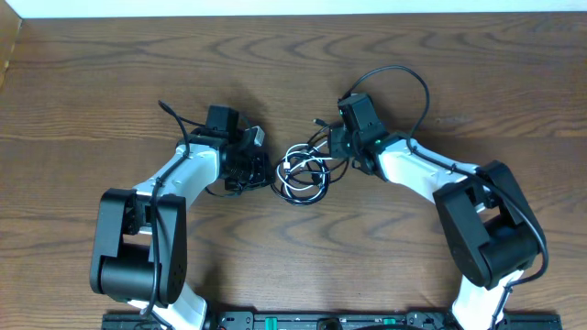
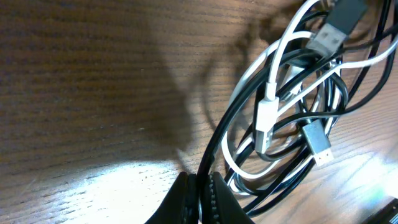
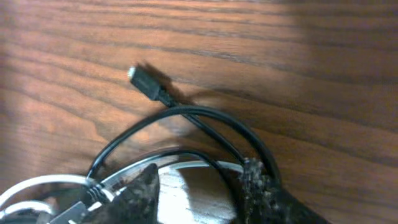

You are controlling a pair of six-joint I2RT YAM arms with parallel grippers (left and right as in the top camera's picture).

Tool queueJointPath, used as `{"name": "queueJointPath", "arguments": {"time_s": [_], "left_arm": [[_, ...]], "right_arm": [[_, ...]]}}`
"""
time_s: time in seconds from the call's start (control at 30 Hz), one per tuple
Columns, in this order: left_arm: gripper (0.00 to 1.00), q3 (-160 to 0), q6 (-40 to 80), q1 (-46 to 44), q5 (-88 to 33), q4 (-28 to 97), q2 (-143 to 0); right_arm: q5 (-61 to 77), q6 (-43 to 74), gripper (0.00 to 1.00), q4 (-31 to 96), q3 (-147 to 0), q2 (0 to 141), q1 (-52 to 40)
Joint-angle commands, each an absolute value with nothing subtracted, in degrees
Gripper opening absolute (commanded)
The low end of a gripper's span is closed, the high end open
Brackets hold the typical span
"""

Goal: Untangle cables

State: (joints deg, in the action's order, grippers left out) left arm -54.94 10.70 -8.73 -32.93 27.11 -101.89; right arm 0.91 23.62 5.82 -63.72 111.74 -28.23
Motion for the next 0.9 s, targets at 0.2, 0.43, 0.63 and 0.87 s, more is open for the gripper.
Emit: {"name": "queueJointPath", "arguments": {"time_s": [0.2,0.43,0.63,0.87], "left_arm": [[0.08,-54.4,11.0,-8.7,-32.8,26.7,-102.8],[0.07,-54.4,11.0,-8.7,-32.8,26.4,-102.8],[0.08,-54.4,11.0,-8.7,-32.8,26.5,-102.8],[0.08,-54.4,11.0,-8.7,-32.8,26.5,-102.8]], "right_arm": [[20.1,13.5,0.5,12.8,-74.0,105.5,-27.8],[24.3,18.3,0.19,15.7,-74.0,106.2,-29.0],[24.0,18.4,0.11,15.5,-73.4,109.3,-31.6],[23.9,18.5,0.1,12.3,-73.4,114.8,-35.0]]}}
